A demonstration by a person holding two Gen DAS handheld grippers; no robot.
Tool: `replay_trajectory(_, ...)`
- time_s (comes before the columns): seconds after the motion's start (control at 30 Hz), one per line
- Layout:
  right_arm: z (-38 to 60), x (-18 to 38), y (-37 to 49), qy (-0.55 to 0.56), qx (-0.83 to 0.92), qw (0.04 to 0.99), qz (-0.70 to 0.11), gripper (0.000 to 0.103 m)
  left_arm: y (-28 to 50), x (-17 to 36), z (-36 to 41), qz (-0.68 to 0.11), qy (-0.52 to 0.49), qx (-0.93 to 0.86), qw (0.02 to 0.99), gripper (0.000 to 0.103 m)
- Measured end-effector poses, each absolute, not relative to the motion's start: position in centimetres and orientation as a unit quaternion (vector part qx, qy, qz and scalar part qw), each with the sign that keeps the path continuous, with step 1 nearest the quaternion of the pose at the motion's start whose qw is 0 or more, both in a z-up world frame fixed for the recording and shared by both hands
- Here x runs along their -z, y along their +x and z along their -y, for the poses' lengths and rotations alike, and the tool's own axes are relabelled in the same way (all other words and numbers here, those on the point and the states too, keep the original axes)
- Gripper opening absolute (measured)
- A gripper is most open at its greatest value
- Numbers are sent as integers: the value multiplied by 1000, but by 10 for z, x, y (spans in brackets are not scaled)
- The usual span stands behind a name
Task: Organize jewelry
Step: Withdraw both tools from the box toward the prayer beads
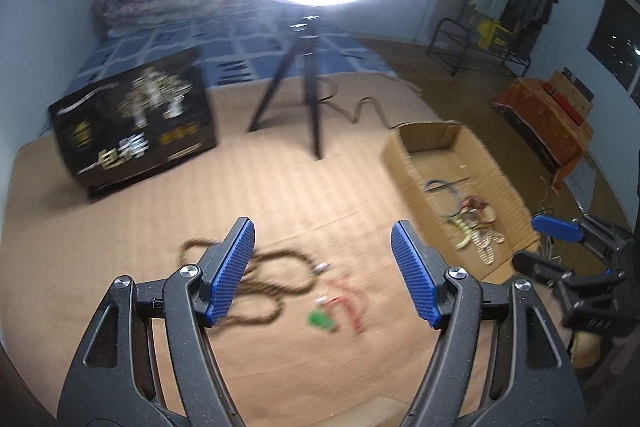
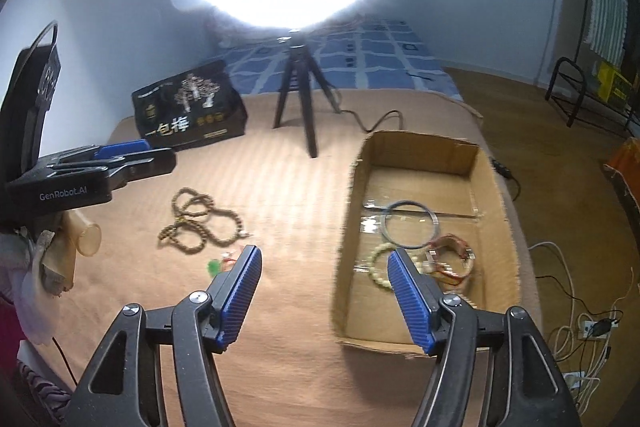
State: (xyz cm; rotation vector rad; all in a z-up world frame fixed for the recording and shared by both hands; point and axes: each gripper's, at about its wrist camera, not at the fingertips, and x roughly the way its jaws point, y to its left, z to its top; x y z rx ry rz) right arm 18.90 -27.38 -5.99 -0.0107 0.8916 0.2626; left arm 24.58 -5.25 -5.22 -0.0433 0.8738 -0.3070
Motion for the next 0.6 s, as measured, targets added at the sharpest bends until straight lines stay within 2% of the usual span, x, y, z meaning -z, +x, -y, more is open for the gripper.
replay_trajectory(0.27, 229, 80, 197, -8, -162, 874, -458, 68, 241, 78, -12, -450, -64, 111, 884, 73)
replay_trajectory(0.6, 207, 115, 219, 6, -177, 848, -499, 68, 248, 110, -56, -482, -109, 90, 865, 73)
